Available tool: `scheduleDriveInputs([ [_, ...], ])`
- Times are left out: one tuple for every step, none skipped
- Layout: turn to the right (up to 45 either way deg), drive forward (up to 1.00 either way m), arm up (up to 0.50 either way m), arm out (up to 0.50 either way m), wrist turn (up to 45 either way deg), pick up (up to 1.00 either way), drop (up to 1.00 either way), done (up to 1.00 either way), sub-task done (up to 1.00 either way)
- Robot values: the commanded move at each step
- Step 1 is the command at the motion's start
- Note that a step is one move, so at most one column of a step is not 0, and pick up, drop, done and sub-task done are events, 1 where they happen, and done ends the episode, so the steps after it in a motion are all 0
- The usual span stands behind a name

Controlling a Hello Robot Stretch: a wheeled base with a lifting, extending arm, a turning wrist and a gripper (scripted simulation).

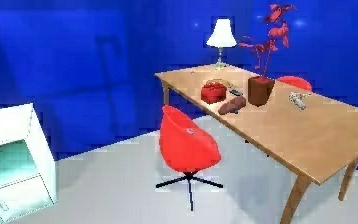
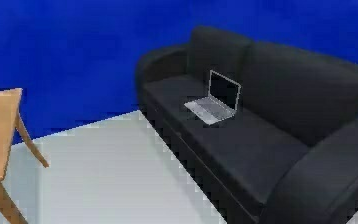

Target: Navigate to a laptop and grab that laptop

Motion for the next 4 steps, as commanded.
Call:
scheduleDriveInputs([
  [45.0, 0.0, 0.0, 0.0, 0.0, 0.0, 0.0, 0.0, 0.0],
  [45.0, 0.0, 0.0, 0.0, 0.0, 0.0, 0.0, 0.0, 0.0],
  [0.0, 0.25, 0.0, 0.0, 0.0, 0.0, 0.0, 0.0, 0.0],
  [-45.0, 0.0, 0.0, 0.0, 0.0, 0.0, 0.0, 0.0, 0.0],
])
